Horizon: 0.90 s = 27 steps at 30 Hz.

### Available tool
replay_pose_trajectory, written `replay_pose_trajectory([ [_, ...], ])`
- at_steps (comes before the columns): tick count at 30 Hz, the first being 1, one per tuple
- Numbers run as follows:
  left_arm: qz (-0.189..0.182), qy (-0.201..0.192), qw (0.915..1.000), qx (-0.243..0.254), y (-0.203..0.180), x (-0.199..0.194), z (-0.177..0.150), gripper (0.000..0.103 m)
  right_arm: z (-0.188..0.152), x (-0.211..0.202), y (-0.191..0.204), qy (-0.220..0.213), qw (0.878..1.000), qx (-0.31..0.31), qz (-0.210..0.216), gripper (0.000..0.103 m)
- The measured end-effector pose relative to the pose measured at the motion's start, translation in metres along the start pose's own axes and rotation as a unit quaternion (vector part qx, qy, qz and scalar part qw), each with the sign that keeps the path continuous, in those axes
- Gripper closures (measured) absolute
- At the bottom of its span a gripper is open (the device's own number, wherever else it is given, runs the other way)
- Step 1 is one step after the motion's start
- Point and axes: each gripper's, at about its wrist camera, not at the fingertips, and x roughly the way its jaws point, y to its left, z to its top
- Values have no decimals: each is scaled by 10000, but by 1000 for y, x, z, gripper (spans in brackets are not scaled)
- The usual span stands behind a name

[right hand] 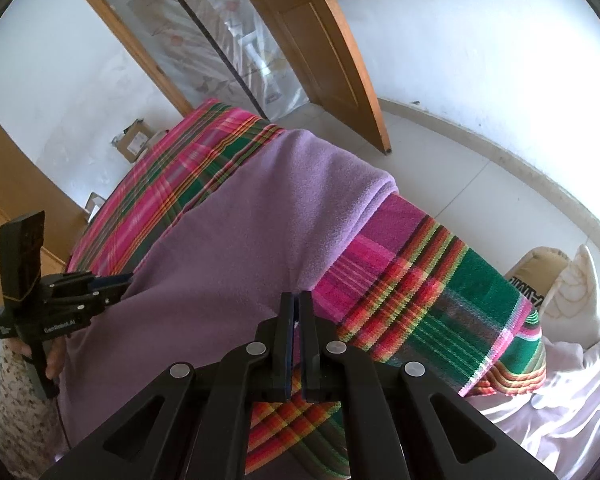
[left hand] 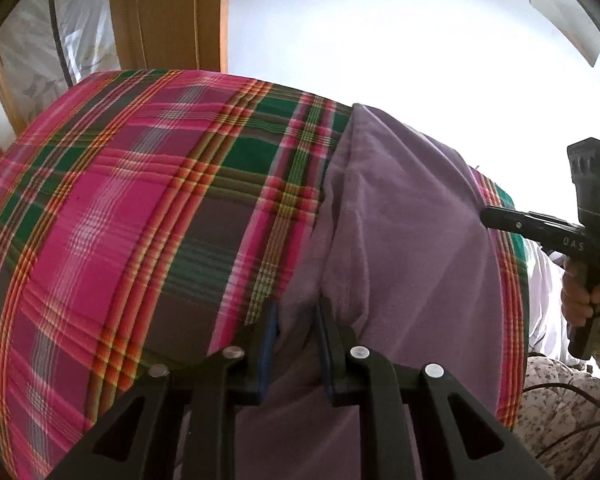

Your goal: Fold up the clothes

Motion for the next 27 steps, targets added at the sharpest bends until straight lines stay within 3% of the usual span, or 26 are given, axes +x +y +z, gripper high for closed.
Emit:
replay_pose_trajectory([
  [3,-91,-60,9996,-273,7,-8,-4,98,1,0,1,1,10000,-4,-5,101],
  [11,-101,-344,9927,-1150,36,-11,-7,99,0,1,2,-37,10000,-20,-32,101],
  [22,-1,-630,9914,-1147,32,-34,-17,95,4,2,0,-17,10000,-26,43,100],
  [27,36,-769,9868,-1423,41,-55,-29,94,5,3,-1,33,9999,-46,107,100],
])
